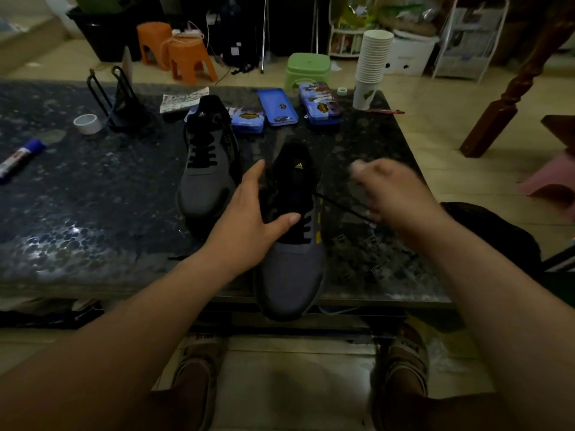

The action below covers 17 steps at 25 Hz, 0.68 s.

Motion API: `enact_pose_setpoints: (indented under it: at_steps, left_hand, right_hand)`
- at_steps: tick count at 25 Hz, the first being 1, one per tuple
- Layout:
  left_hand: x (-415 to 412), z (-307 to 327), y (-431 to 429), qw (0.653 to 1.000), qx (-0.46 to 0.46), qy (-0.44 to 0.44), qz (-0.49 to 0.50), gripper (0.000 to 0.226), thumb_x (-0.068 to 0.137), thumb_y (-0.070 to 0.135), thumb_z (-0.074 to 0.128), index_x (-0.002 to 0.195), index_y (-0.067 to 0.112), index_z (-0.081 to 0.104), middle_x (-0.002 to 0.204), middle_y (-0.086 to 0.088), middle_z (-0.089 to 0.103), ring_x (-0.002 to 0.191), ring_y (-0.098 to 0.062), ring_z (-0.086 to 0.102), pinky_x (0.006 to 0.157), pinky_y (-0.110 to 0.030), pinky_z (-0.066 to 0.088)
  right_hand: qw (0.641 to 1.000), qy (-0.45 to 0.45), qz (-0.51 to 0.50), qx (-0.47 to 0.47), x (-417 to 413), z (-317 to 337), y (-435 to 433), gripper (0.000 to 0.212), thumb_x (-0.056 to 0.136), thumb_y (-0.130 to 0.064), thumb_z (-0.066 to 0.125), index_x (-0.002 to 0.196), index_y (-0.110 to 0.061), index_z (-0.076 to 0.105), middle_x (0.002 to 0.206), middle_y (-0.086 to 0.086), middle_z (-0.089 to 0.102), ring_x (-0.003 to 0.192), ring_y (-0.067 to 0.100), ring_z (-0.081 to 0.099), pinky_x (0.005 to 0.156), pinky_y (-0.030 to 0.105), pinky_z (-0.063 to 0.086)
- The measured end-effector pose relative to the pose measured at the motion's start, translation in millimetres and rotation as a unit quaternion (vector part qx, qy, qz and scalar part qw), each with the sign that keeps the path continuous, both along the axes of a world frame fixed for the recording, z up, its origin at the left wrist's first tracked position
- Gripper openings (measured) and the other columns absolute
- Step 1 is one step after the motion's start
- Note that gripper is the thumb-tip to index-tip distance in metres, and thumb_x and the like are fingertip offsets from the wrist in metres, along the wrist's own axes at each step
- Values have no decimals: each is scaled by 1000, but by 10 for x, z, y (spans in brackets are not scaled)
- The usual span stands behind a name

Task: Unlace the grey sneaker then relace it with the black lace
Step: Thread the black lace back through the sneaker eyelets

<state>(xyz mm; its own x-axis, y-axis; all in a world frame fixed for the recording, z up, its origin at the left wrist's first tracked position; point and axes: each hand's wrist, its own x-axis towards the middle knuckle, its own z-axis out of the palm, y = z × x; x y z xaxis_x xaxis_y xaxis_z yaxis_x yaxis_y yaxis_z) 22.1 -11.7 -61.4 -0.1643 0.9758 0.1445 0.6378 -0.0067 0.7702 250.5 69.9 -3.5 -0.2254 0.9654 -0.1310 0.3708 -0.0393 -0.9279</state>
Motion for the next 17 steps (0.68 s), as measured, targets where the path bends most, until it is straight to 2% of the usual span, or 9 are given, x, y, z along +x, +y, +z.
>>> enact_pose_setpoints:
  at_steps: [1, 2, 4, 6, 8, 10, 13, 15, 17]
  left_hand:
    - [-19, 1, 5, 1000, -12, -6, 5, 105, 81, 61, 76, 161, 34, 14, 160, -1, 39, 143, -15, 44, 118, -44, 41]
    - [-39, 14, 9, 1000, -24, -6, 4, 105, 81, 62, 76, 161, 31, 16, 158, 0, 41, 142, -13, 45, 118, -41, 42]
    - [-48, 99, 0, 998, -62, -23, -11, 95, 86, 56, 76, 159, 29, 22, 148, 6, 48, 130, -9, 52, 110, -30, 46]
    - [-108, 169, 12, 994, -92, -48, -12, 59, 95, 48, 68, 143, 29, 40, 115, 12, 59, 98, -1, 60, 86, -20, 50]
    - [-218, 191, 52, 995, -85, -59, 4, 20, 103, 39, 59, 112, 21, 57, 82, 8, 60, 69, -3, 56, 67, -31, 50]
    - [-292, 207, 88, 997, -62, -37, 36, 19, 105, 31, 57, 94, 16, 61, 66, 2, 54, 55, -4, 47, 57, -33, 43]
    - [-311, 262, 127, 993, -33, -39, 103, 25, 104, 28, 57, 90, 9, 63, 61, 4, 51, 48, -4, 40, 52, -29, 33]
    - [-296, 295, 130, 993, -41, -13, 114, 25, 105, 28, 56, 89, 9, 63, 60, 4, 51, 51, -7, 42, 53, -32, 31]
    - [-298, 292, 115, 992, -52, 11, 115, 25, 104, 27, 56, 88, 9, 63, 61, 0, 52, 54, -11, 45, 54, -33, 31]
  right_hand:
    - [988, -113, 81, 62, -26, -77, -26, 26, 101, -44, 62, 95, -20, 71, 63, -13, 58, 54, 0, 50, 56, 20, 42]
    - [970, -171, 142, 100, -63, -148, -46, 26, 100, -43, 65, 94, -19, 75, 65, -13, 62, 53, -3, 51, 55, 16, 40]
    - [966, -171, 159, 112, -111, -213, -46, 22, 99, -36, 66, 89, -19, 76, 65, -13, 63, 54, -3, 51, 54, 14, 39]
    - [991, -69, 106, 33, -89, -200, -22, 25, 100, -30, 65, 79, -19, 73, 61, -10, 59, 58, 5, 52, 58, 20, 42]
    - [997, 3, 70, -18, -49, -175, 23, 28, 98, -25, 64, 72, -20, 71, 67, -1, 58, 68, 17, 53, 63, 30, 46]
    - [997, 47, 47, -38, -46, -176, 41, 26, 96, -21, 62, 71, -18, 70, 75, 5, 60, 76, 23, 55, 69, 35, 47]
    - [978, 160, -51, -122, -67, -148, 71, 24, 96, -17, 54, 74, -13, 62, 76, 1, 68, 86, 18, 67, 65, 28, 52]
    - [939, 261, -128, -182, -17, -93, 95, 30, 95, -17, 49, 66, -13, 53, 85, 7, 72, 92, 22, 73, 74, 31, 56]
    - [877, 379, -200, -219, 69, -46, 129, 32, 96, -17, 44, 65, -13, 49, 86, 10, 74, 95, 27, 75, 80, 38, 56]
